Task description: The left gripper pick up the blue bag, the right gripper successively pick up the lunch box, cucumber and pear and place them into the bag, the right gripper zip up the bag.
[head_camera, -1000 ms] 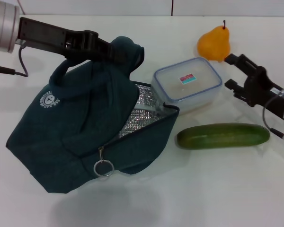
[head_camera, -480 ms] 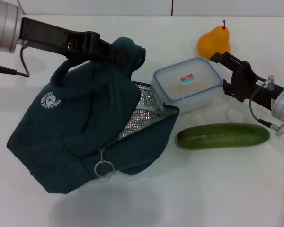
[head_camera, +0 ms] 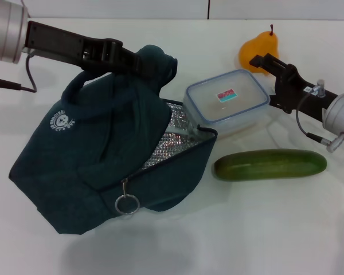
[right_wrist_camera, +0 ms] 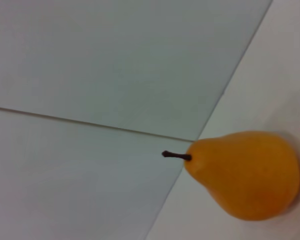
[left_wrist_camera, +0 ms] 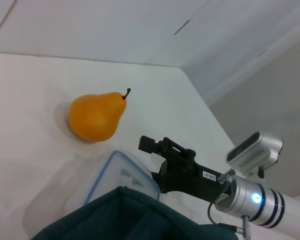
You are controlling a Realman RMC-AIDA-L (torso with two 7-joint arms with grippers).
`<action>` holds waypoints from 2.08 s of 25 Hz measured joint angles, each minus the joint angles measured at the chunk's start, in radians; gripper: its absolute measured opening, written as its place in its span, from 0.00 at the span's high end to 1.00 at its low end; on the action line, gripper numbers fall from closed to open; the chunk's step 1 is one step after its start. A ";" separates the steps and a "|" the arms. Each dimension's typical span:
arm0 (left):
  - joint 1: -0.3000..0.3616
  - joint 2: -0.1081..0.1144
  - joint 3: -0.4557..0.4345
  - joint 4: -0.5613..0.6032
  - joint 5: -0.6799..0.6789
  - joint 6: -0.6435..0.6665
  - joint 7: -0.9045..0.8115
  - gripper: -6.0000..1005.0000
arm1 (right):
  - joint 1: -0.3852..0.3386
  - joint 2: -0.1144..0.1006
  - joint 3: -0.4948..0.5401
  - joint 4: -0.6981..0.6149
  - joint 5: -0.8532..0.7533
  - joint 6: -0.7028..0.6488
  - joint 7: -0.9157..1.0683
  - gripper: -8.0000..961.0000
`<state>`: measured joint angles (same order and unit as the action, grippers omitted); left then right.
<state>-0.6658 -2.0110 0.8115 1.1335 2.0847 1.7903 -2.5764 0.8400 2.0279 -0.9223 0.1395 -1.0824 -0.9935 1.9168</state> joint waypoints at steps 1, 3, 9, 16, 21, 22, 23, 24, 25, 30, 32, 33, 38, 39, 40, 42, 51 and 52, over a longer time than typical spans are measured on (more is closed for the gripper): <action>0.000 0.000 0.000 0.000 0.000 0.000 0.001 0.95 | 0.003 0.000 0.000 0.000 0.000 0.000 0.000 0.08; 0.000 0.000 0.000 0.000 0.000 0.000 0.002 0.95 | 0.012 0.000 0.000 0.001 0.000 0.000 0.001 0.08; 0.000 -0.002 0.002 0.000 0.000 0.000 0.004 0.95 | 0.019 0.000 0.004 0.002 -0.022 -0.001 0.011 0.08; 0.000 -0.002 0.012 0.000 0.000 0.002 0.007 0.95 | 0.020 0.000 0.005 0.000 -0.025 -0.008 0.007 0.08; 0.002 -0.002 0.014 0.000 0.000 0.003 0.007 0.95 | 0.013 0.000 0.005 -0.002 -0.027 -0.022 -0.009 0.11; 0.002 -0.002 0.014 0.000 0.000 0.003 0.007 0.95 | 0.009 0.000 0.005 -0.003 -0.030 -0.024 -0.012 0.12; 0.003 -0.002 0.014 0.000 0.000 0.003 0.007 0.95 | 0.005 0.000 0.005 -0.005 -0.036 -0.025 -0.016 0.14; 0.004 -0.002 0.014 0.000 0.000 0.003 0.007 0.95 | -0.003 0.000 0.005 -0.010 -0.045 -0.025 -0.021 0.15; 0.004 -0.002 0.014 0.000 -0.001 0.003 0.007 0.95 | -0.012 0.000 0.005 -0.016 -0.052 -0.026 -0.025 0.16; 0.005 -0.002 0.014 0.000 -0.001 0.004 0.011 0.95 | -0.043 0.000 0.022 -0.029 -0.058 -0.029 -0.046 0.23; 0.005 -0.002 0.014 0.000 -0.001 0.004 0.011 0.95 | -0.048 0.000 0.045 -0.029 -0.060 -0.030 -0.053 0.30; 0.005 -0.002 0.014 0.000 -0.001 0.004 0.012 0.95 | -0.050 0.000 0.050 -0.029 -0.060 -0.030 -0.056 0.34; 0.005 -0.002 0.014 0.000 -0.001 0.005 0.014 0.95 | -0.040 0.000 0.050 -0.032 -0.063 -0.029 -0.057 0.54; 0.005 -0.002 0.014 0.000 -0.001 0.005 0.014 0.95 | -0.035 0.000 0.048 -0.032 -0.066 -0.029 -0.057 0.59; 0.005 -0.002 0.014 0.000 -0.001 0.005 0.014 0.95 | -0.031 0.000 0.048 -0.033 -0.072 -0.030 -0.058 0.64; 0.005 -0.002 0.014 0.000 -0.001 0.007 0.015 0.95 | -0.028 0.000 0.050 -0.035 -0.083 -0.030 -0.058 0.72; 0.008 -0.003 0.014 -0.001 -0.003 0.008 0.022 0.95 | -0.041 0.000 0.052 -0.037 -0.084 -0.047 -0.136 0.89; 0.008 -0.004 0.014 -0.001 -0.003 0.008 0.022 0.95 | -0.042 0.000 0.053 -0.037 -0.082 -0.049 -0.144 0.89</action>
<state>-0.6580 -2.0146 0.8252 1.1328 2.0820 1.7979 -2.5544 0.7983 2.0279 -0.8695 0.1028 -1.1648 -1.0428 1.7728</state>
